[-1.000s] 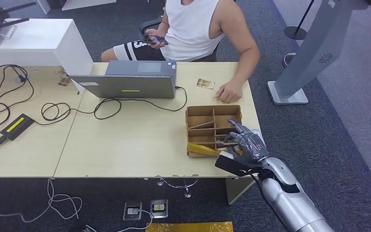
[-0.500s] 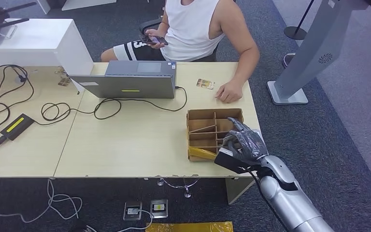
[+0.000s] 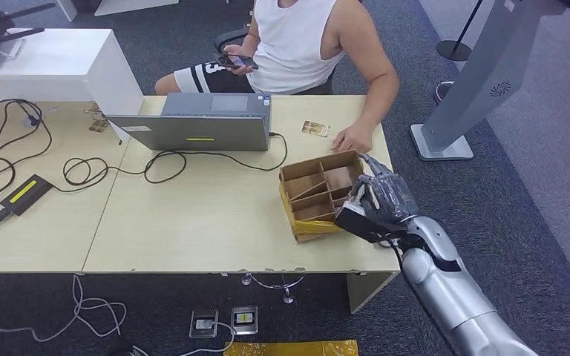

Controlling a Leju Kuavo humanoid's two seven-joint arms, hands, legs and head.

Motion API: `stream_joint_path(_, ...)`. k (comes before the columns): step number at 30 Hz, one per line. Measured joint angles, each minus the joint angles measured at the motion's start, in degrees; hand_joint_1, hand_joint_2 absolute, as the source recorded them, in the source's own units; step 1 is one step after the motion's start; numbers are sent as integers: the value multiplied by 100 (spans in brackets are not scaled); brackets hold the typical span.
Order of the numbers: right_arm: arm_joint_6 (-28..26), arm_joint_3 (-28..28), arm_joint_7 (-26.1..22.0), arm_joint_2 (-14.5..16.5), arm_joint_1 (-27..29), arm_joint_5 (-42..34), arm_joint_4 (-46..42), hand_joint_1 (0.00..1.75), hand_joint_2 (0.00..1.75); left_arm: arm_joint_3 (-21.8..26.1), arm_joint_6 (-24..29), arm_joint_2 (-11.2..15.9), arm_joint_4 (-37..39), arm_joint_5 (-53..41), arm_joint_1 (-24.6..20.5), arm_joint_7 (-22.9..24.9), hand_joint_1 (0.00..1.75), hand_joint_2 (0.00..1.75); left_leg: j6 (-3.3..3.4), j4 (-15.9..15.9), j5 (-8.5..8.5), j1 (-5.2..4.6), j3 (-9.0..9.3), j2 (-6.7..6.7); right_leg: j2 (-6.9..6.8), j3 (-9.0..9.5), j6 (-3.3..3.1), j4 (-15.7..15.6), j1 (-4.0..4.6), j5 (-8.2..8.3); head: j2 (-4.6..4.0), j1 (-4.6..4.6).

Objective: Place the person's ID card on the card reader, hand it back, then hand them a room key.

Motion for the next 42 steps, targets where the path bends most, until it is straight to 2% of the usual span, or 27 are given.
stream_joint_path(9,130,-251,-29,-55,-914,-61,-299,171,175,0,7,-43,0,-37,-2,0,0,0,0,1,0,0,1,1,0,-1,0,0,0,0,-1,0)
stream_joint_path(14,279,-316,-70,-67,-1208,-53,-384,173,175,-2,5,-63,0,-54,-2,0,0,0,0,1,0,0,0,1,0,-1,0,0,0,0,0,-1)
stream_joint_path(19,311,-318,-319,-63,-1443,-56,-279,175,175,-2,-12,-91,0,-102,-5,24,0,0,0,0,0,0,-2,0,-1,-1,0,0,0,0,-1,-1)
stream_joint_path(23,227,-279,-616,-32,-1859,-1,277,175,175,-4,-38,-101,0,-168,-38,68,0,0,0,0,0,0,-3,-1,-2,0,0,1,0,0,-1,-1)
stream_joint_path(28,211,-209,-733,83,-2314,190,1088,175,175,-19,-55,-120,0,-213,-83,93,0,0,0,0,1,0,-6,-5,-4,-1,0,3,0,0,0,-1)
stream_joint_path(38,326,84,-531,357,-2940,763,2615,172,175,-46,-101,-124,0,-239,-111,98,0,0,-1,1,0,3,-7,-12,-12,-3,-1,2,3,-1,-1,1)
stream_joint_path(40,326,136,-492,378,-2962,803,2788,167,175,-46,-105,-122,0,-237,-106,98,0,0,-1,1,1,3,-8,-14,-17,-2,-1,2,3,-1,-1,1)
stream_joint_path(42,326,184,-473,391,-2982,819,2956,82,175,-46,-110,-121,0,-237,-104,98,0,0,-1,1,1,3,-8,-15,-17,-2,-1,2,3,-1,0,-1)
